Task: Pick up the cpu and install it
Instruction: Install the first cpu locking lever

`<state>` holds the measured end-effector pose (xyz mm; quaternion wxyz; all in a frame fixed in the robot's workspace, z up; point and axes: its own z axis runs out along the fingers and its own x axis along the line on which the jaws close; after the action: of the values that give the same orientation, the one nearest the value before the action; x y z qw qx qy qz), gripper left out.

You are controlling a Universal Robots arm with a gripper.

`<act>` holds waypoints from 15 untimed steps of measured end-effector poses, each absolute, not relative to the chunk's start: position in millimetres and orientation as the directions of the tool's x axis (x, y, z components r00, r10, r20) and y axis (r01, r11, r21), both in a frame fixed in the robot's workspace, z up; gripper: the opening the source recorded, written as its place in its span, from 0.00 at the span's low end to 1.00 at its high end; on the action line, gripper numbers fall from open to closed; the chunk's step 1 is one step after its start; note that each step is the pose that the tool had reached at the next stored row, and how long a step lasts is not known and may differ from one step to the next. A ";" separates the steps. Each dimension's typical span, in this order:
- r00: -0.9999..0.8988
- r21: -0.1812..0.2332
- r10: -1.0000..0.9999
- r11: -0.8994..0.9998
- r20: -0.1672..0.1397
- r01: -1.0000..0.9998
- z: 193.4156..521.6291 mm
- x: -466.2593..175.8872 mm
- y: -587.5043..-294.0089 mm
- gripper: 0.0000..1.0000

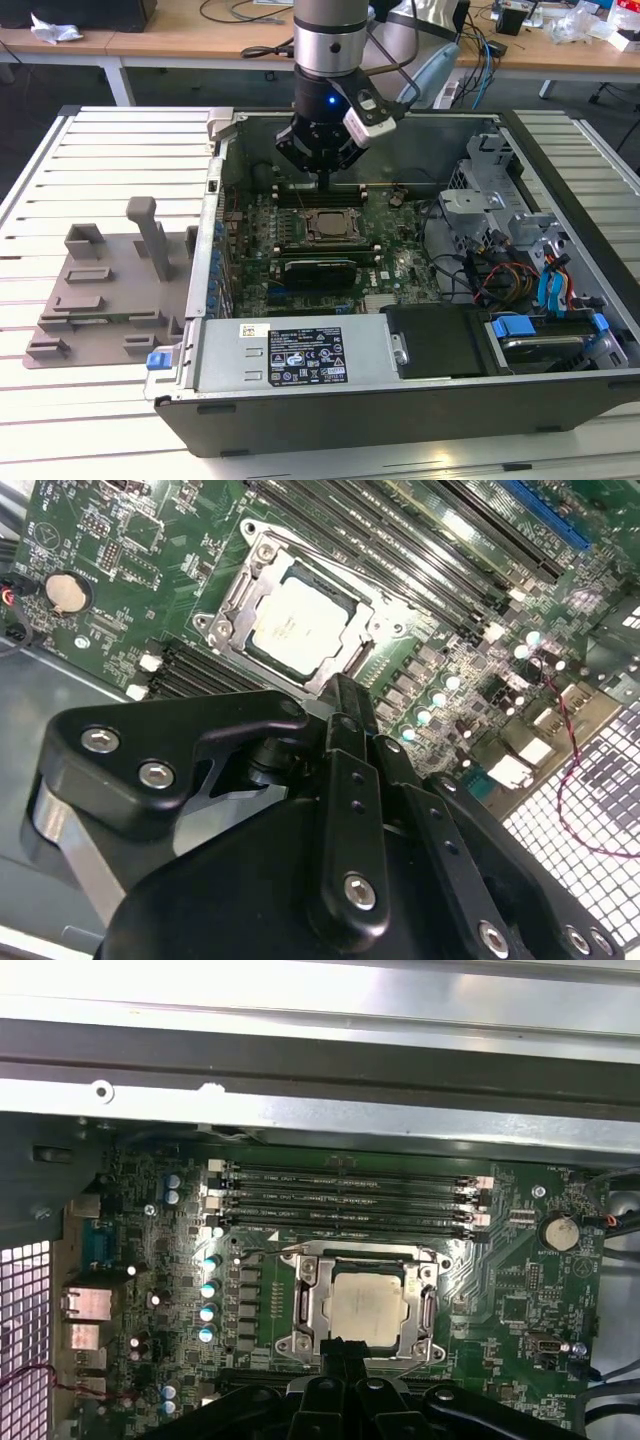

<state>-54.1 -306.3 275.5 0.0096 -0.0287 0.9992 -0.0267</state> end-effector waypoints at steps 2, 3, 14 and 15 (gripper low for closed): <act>-0.998 -0.059 -0.058 0.997 -0.017 -0.057 275.7 -57.2 -306.3 0.11; -0.998 -0.062 -0.058 0.996 -0.017 -0.057 275.7 -58.2 -306.3 0.11; -0.998 -0.062 -0.058 0.996 -0.018 -0.057 275.6 -68.3 -306.3 0.11; -0.998 -0.062 -0.058 0.996 -0.018 -0.057 275.6 -70.9 -306.3 0.11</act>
<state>-70.9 -306.3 275.6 0.0097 -0.0289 0.9991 -0.0306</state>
